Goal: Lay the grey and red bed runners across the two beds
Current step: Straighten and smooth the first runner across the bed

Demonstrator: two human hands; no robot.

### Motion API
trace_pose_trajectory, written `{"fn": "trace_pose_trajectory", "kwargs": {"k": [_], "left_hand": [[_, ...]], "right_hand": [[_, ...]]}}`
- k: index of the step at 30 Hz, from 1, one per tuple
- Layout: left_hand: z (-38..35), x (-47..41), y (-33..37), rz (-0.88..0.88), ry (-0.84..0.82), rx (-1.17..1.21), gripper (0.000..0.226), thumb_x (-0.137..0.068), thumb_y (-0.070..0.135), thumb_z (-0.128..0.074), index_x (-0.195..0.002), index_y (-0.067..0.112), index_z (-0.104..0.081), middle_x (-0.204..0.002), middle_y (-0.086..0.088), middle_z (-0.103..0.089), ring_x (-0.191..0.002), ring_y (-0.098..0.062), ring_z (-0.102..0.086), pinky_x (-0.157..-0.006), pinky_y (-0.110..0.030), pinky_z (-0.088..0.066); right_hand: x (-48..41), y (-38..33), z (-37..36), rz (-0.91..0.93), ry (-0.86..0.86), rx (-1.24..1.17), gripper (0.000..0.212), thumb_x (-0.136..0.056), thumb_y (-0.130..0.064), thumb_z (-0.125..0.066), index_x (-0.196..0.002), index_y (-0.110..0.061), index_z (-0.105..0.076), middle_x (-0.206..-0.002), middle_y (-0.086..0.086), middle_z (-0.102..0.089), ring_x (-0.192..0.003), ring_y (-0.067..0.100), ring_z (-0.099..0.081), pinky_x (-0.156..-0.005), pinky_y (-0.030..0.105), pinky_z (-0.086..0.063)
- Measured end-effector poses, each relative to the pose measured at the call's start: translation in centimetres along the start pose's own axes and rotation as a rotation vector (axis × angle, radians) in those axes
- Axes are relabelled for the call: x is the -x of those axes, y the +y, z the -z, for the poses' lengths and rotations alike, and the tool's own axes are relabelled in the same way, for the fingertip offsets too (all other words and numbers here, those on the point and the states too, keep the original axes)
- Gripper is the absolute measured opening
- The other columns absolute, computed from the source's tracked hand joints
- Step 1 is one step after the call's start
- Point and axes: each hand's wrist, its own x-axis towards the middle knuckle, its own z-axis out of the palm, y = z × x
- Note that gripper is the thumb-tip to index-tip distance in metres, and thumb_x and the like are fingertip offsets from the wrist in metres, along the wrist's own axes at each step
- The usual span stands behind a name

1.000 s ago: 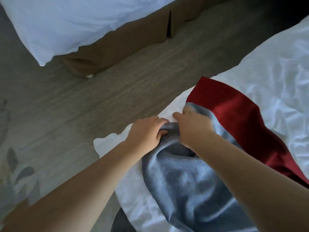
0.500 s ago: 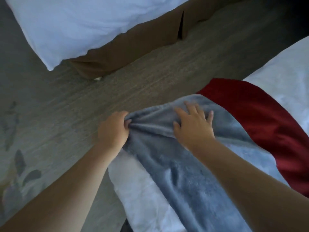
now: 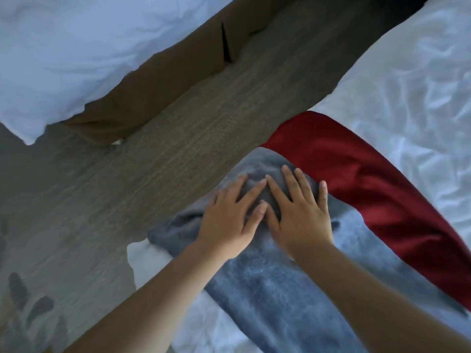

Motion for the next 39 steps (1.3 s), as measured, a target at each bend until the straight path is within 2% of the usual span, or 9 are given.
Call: {"fn": "trace_pose_trajectory", "kwargs": {"k": [12,16,20,26,28,30,33,36,39], "left_hand": [[-11.3,-0.3,17.1,-0.337,-0.050,-0.308,0.063,-0.101,0.071,-0.012,-0.159,0.047,-0.021,-0.173,0.001,-0.004,-0.158,-0.039,0.005,-0.124,-0.063,0.001],[-17.4,1.7,24.8,-0.524,-0.194,-0.412,0.062,-0.101,0.070,-0.014,-0.159,0.049,-0.018,-0.173,0.002,0.002,-0.157,-0.040,0.008,-0.122,-0.067,-0.001],[-22.1,3.1,31.7,-0.621,-0.176,-0.373,0.051,-0.107,0.052,-0.032,-0.156,0.040,-0.036,-0.170,-0.003,-0.021,-0.155,-0.040,-0.018,-0.120,-0.064,-0.019],[-22.9,0.1,37.9,-0.647,0.090,-0.196,0.040,-0.109,0.027,-0.041,-0.146,0.024,-0.054,-0.164,-0.003,-0.037,-0.121,-0.033,-0.057,-0.083,-0.046,-0.052],[-22.3,-1.0,39.1,-0.549,0.068,-0.195,0.041,-0.111,0.034,-0.032,-0.146,0.027,-0.051,-0.151,0.000,-0.053,-0.124,-0.027,-0.060,-0.081,-0.045,-0.054],[-21.5,-1.5,39.5,-0.490,0.075,-0.311,0.038,-0.110,0.038,-0.032,-0.122,0.022,-0.064,-0.108,-0.001,-0.070,-0.099,-0.031,-0.068,-0.067,-0.038,-0.046],[-20.4,-1.0,39.0,-0.462,-0.031,-0.521,0.042,-0.106,0.046,-0.042,-0.077,0.019,-0.058,-0.067,0.007,-0.052,-0.068,-0.029,-0.062,-0.054,-0.032,-0.030],[-19.8,-0.2,38.1,-0.508,-0.160,-0.600,0.047,-0.101,0.058,-0.045,-0.073,0.026,-0.065,-0.069,0.008,-0.059,-0.065,-0.020,-0.062,-0.049,-0.029,-0.035],[-19.5,0.2,37.4,-0.545,-0.202,-0.527,0.036,-0.094,0.067,-0.052,-0.094,0.037,-0.073,-0.092,0.013,-0.063,-0.077,-0.013,-0.063,-0.058,-0.029,-0.046]], "right_hand": [[19.6,20.6,-7.6,-0.411,0.144,-0.274,0.062,-0.103,-0.055,-0.022,-0.162,-0.036,-0.011,-0.171,0.000,-0.001,-0.157,0.017,-0.002,-0.127,0.047,-0.005],[26.8,24.8,-9.7,-0.533,0.090,-0.278,0.061,-0.103,-0.054,-0.021,-0.161,-0.037,-0.010,-0.170,-0.005,-0.006,-0.157,0.016,-0.004,-0.121,0.066,0.000],[32.4,28.4,-11.3,-0.620,0.159,-0.334,0.061,-0.104,-0.049,-0.030,-0.161,-0.032,-0.019,-0.170,-0.005,-0.010,-0.157,0.019,-0.002,-0.120,0.068,-0.007],[32.5,35.5,-7.9,-0.635,0.707,-0.354,0.036,-0.103,-0.024,-0.051,-0.136,-0.015,-0.061,-0.134,0.007,-0.061,-0.126,0.030,-0.053,-0.105,0.043,-0.040],[31.3,37.1,-6.5,-0.716,0.609,-0.451,0.032,-0.106,-0.030,-0.045,-0.124,-0.015,-0.067,-0.120,0.006,-0.067,-0.116,0.030,-0.058,-0.095,0.042,-0.045],[30.8,37.8,-6.4,-0.792,0.445,-0.629,0.042,-0.108,-0.037,-0.038,-0.092,-0.011,-0.067,-0.087,0.007,-0.068,-0.090,0.034,-0.062,-0.072,0.041,-0.045],[32.2,37.8,-7.8,-0.906,0.321,-0.908,0.033,-0.105,-0.025,-0.044,-0.097,-0.008,-0.070,-0.090,0.013,-0.071,-0.088,0.036,-0.065,-0.077,0.042,-0.051],[34.4,36.3,-9.0,-0.815,0.188,-0.917,0.030,-0.098,-0.012,-0.055,-0.123,-0.020,-0.069,-0.108,0.006,-0.065,-0.102,0.028,-0.062,-0.090,0.039,-0.051],[35.1,34.9,-9.5,-0.697,0.141,-0.767,0.032,-0.093,-0.030,-0.067,-0.124,-0.036,-0.063,-0.100,-0.006,-0.058,-0.095,0.022,-0.061,-0.073,0.036,-0.051]]}}
